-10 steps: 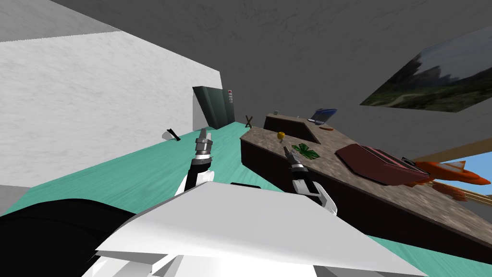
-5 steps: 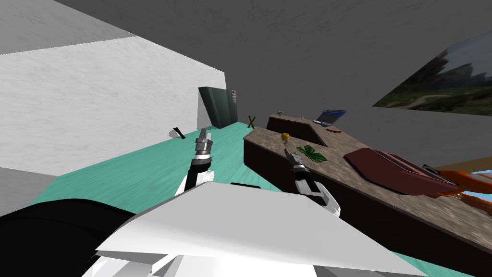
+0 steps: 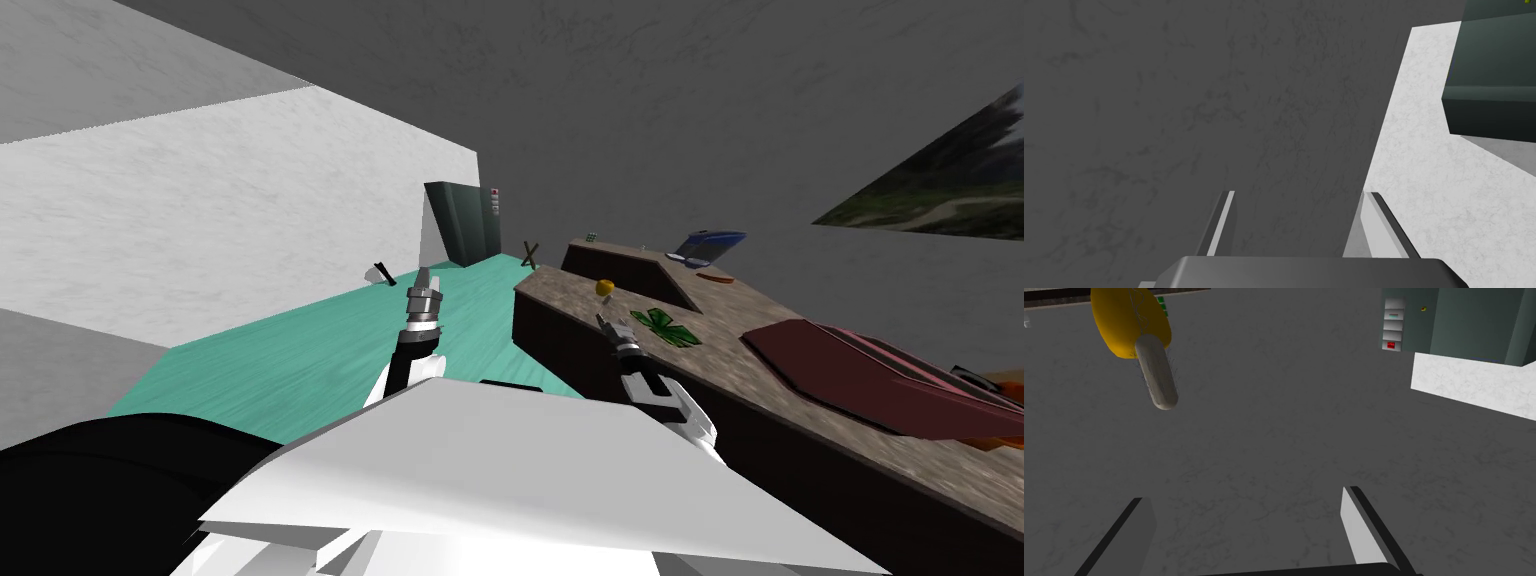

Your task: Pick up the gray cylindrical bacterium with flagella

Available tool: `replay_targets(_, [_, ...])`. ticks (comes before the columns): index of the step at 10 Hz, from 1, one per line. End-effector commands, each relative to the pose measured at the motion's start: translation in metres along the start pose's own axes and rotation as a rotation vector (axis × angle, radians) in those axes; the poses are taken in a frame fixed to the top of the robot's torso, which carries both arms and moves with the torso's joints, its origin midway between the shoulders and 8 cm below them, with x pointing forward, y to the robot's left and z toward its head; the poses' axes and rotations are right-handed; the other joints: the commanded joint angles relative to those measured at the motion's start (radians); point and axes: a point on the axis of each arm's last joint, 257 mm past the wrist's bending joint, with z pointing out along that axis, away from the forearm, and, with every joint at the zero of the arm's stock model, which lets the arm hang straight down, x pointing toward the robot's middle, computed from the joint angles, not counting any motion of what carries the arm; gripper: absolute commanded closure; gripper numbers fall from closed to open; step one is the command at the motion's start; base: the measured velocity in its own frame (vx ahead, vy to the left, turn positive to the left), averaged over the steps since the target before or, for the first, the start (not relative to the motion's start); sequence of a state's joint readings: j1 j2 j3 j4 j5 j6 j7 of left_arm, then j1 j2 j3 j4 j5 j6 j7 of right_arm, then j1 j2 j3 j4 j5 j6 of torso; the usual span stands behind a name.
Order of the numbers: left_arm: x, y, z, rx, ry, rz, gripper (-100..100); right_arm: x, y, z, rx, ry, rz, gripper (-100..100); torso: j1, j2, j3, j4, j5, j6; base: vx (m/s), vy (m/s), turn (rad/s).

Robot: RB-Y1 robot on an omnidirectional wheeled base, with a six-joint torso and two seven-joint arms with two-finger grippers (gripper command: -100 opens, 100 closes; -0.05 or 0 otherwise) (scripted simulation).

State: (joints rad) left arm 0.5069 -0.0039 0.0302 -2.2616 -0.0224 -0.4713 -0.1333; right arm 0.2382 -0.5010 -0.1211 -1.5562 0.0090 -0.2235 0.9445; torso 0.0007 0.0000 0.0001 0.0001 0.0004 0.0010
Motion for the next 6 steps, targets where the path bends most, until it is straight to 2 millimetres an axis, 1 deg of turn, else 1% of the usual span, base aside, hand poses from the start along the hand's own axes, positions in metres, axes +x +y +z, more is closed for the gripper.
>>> replay_targets(1, [0.000,0.000,0.000,0.000,0.000,0.000,0,0.007,-0.019,0.004,0.028,0.028,-0.070,-100,0.000,0.000,0.000,0.000,0.000,0.000,0.019,0.039,0.089])
replay_targets(2, [0.000,0.000,0.000,0.000,0.000,0.000,0,0.012,-0.022,0.002,0.034,0.037,-0.069,-100,0.000,0.000,0.000,0.000,0.000,0.000,0.018,0.027,0.063])
replay_targets(3, [0.000,0.000,0.000,0.000,0.000,0.000,0,0.015,-0.037,0.005,0.056,0.057,-0.126,-100,0.000,0.000,0.000,0.000,0.000,0.000,0.024,0.036,0.109])
replay_targets(4, [0.000,0.000,0.000,0.000,0.000,0.000,0,0.018,-0.040,0.004,0.062,0.065,-0.126,-100,0.000,-0.001,0.000,0.000,0.000,0.000,0.020,0.029,0.038])
replay_targets(5, [0.000,0.000,0.000,0.000,0.000,0.000,0,0.024,-0.057,0.004,0.089,0.092,-0.179,-100,0.000,0.000,0.000,0.000,0.000,0.000,0.022,0.032,0.063])
replay_targets(6, [0.000,0.000,0.000,0.000,0.000,0.000,0,0.024,-0.057,0.004,0.089,0.092,-0.179,-100,0.000,0.000,0.000,0.000,0.000,0.000,0.026,0.025,0.046])
